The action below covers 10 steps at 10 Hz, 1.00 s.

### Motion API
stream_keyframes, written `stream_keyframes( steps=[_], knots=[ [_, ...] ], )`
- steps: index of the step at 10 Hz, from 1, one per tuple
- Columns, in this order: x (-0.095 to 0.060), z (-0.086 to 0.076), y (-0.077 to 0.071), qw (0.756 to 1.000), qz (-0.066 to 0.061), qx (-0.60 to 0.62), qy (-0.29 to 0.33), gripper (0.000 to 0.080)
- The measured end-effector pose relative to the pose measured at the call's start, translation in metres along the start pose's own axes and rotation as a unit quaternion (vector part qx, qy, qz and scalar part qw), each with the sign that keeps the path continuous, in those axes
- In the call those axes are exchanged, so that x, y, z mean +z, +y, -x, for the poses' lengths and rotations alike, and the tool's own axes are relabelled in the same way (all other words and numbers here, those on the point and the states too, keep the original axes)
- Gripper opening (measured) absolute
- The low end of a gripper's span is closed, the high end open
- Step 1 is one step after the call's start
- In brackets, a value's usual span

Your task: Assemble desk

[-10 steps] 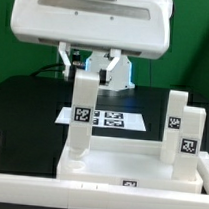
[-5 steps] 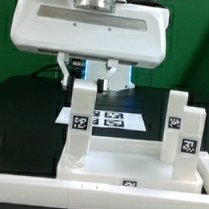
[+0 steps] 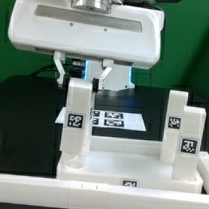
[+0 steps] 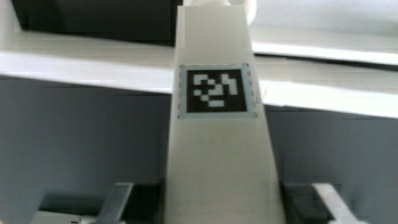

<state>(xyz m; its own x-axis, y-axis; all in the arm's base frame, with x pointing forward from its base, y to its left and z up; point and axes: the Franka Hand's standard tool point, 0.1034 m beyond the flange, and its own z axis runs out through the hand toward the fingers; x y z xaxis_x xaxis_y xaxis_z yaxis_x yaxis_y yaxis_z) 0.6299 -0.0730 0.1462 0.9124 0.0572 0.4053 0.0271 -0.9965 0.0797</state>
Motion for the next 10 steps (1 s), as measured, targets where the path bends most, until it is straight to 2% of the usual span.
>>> stream_keyframes(
  steps=[2, 3, 5, 7, 10],
  knots=[
    [-0.005, -0.004, 0.01, 0.999, 0.025, -0.006, 0.039, 0.029],
    [-0.005, -0.004, 0.006, 0.999, 0.019, -0.002, 0.033, 0.029],
    [-0.007, -0.01, 0.004, 0.999, 0.019, -0.004, 0.039, 0.029],
    [0.001, -0.008, -0.009, 0.999, 0.014, -0.002, 0.038, 0.029],
    [0.003, -0.006, -0.01, 0.999, 0.014, 0.0, 0.036, 0.029]
  ],
)
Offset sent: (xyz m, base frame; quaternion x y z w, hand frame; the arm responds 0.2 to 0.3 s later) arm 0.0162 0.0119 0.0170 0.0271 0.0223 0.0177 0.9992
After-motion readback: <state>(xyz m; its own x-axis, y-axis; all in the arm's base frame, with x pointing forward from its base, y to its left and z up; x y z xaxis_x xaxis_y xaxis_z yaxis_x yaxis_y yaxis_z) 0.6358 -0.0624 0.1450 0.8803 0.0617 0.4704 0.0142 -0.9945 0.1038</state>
